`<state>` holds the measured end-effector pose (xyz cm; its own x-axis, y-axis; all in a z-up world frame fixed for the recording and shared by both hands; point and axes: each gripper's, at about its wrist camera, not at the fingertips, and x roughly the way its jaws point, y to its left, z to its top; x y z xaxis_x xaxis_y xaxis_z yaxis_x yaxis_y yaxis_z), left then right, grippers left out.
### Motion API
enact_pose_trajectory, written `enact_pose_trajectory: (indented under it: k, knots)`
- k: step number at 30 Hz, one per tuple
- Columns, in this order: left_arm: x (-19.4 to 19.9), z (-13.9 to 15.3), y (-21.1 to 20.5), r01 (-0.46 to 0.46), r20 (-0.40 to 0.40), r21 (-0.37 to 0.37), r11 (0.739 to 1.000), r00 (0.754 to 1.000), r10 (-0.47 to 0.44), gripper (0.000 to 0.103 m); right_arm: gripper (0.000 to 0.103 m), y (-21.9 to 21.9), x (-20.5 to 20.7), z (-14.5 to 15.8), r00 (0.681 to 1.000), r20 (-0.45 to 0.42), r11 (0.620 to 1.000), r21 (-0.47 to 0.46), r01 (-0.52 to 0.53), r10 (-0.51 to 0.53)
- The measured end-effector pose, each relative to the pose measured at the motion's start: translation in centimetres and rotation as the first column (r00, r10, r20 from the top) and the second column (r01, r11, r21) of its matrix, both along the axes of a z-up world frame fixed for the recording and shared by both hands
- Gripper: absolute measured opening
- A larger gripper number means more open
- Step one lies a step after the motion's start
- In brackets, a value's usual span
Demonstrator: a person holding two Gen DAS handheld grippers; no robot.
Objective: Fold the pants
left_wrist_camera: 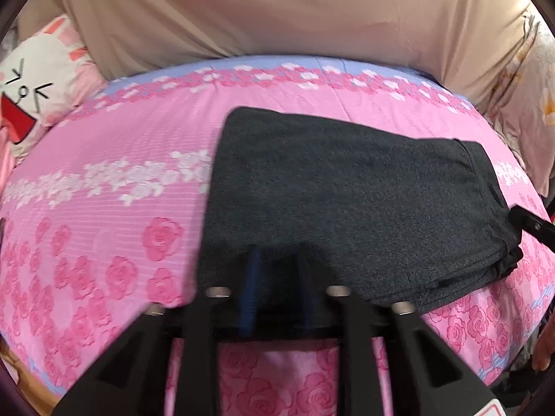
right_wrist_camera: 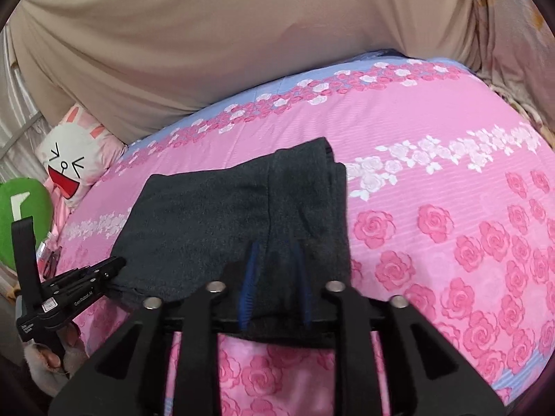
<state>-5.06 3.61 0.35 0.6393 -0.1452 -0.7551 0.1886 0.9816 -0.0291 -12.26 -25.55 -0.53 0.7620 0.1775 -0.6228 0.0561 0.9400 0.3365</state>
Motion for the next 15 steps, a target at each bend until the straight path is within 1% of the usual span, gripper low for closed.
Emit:
enact_pose_trajectory:
  k: [1,2,3,4,5,6,8,9,10,11,12,13,15]
  knots:
    - [-0.5,0.4,0.1,0.007,0.018,-0.009,1.000,1.000,-0.007,0.051,0.043,-0.4,-0.5,-0.1,1.000,-0.006,1.000,0.010,0.002,-0.002]
    - [-1.4,1.0,0.1,0.040,0.043,-0.031,0.999,0.998,-0.039,0.058,0.050,-0.6,-0.8,-0.4,1.000,-0.012,1.000,0.011,0.006,-0.006]
    - [-2.0,1.5,-0.1,0.064,0.059,-0.041,0.997,0.996,-0.062,0.069,0.055,-0.8,-1.0,-0.6,1.000,-0.022,1.000,0.010,0.010,-0.010]
    - [-2.9,2.1,-0.6,0.105,0.091,-0.048,0.993,0.991,-0.100,0.079,0.056,-0.9,-1.0,-1.0,0.999,-0.039,1.000,0.006,0.006,-0.006]
    - [-3.7,2.7,-1.4,0.146,0.124,-0.040,0.988,0.982,-0.140,0.082,0.056,-0.8,-0.9,-1.2,0.999,-0.048,1.000,0.009,-0.002,0.002]
    - [-4.2,3.1,-2.2,0.179,0.146,-0.027,0.983,0.974,-0.173,0.087,0.045,-0.6,-0.8,-1.6,0.998,-0.055,1.000,0.012,-0.013,0.013]
    - [-5.5,3.6,-4.7,0.266,0.192,0.031,0.963,0.944,-0.267,0.087,0.032,-0.2,-0.8,-1.6,0.999,-0.048,1.000,0.005,-0.022,0.023]
    - [-5.8,3.6,-5.9,0.294,0.199,0.063,0.954,0.933,-0.301,0.087,0.027,-0.1,-1.0,-1.3,0.999,-0.038,1.000,-0.003,-0.022,0.022]
    - [-6.1,3.5,-7.2,0.318,0.204,0.092,0.944,0.922,-0.330,0.087,0.025,-0.2,-1.0,-1.1,0.999,-0.031,1.000,-0.006,-0.028,0.028]
    - [-6.3,3.3,-8.5,0.349,0.204,0.112,0.930,0.908,-0.366,0.087,0.021,-0.3,-0.9,-0.7,0.999,-0.022,0.999,0.017,-0.047,0.047]
    - [-6.4,3.1,-9.6,0.376,0.200,0.122,0.919,0.897,-0.394,0.087,0.018,-0.7,-0.8,-0.4,0.998,-0.014,0.996,0.066,-0.064,0.065]
    - [-6.4,2.8,-10.8,0.405,0.192,0.127,0.905,0.885,-0.423,0.087,0.017,-1.3,-0.6,-0.1,0.997,-0.006,0.990,0.119,-0.082,0.083]
    - [-6.0,2.1,-12.9,0.448,0.173,0.125,0.885,0.869,-0.464,0.087,0.016,-1.9,-0.4,0.4,0.995,0.012,0.979,0.177,-0.100,0.100]
